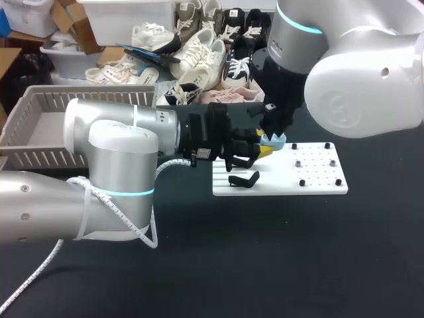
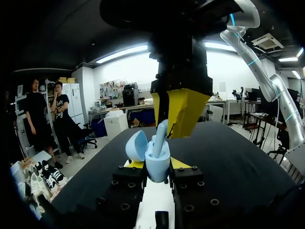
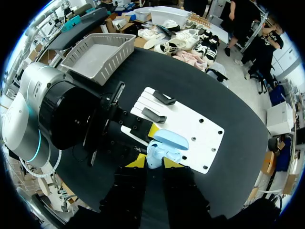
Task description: Pick up each earbud case from the left stands, insert the matching earbuds, close the lid, and place the case in the box.
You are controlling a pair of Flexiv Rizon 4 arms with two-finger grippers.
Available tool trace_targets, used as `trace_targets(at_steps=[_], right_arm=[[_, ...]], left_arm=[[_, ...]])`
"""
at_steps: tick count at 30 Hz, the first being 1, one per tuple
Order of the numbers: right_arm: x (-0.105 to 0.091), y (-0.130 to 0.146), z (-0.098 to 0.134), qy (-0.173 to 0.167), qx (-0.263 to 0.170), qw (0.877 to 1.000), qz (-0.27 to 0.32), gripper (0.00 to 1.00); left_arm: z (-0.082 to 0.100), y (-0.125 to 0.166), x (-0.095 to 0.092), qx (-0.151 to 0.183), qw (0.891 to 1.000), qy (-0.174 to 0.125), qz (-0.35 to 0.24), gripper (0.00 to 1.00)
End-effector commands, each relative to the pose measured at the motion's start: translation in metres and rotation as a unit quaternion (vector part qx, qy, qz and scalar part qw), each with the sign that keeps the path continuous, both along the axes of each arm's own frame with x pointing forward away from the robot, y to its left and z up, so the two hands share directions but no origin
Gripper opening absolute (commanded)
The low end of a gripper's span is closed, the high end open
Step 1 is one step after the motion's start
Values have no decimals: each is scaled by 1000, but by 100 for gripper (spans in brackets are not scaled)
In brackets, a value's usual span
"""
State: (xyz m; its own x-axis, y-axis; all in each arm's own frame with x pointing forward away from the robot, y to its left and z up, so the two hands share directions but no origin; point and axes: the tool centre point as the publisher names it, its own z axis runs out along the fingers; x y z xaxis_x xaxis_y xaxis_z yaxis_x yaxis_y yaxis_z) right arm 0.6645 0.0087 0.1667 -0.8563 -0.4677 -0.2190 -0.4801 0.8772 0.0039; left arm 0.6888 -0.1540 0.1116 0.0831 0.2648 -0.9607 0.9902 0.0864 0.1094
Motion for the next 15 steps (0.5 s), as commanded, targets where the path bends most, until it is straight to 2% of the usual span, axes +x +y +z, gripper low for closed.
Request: trace_targets(at_steps=[1, 15], right_arm=[[2, -1, 1, 0, 0, 1000, -2, 0], [4, -4, 0, 1, -2, 1000, -5, 0]], left_arm=[[0, 0, -1, -1, 1000, -1, 1, 0], [0, 0, -1, -1, 1000, -1, 1, 0]])
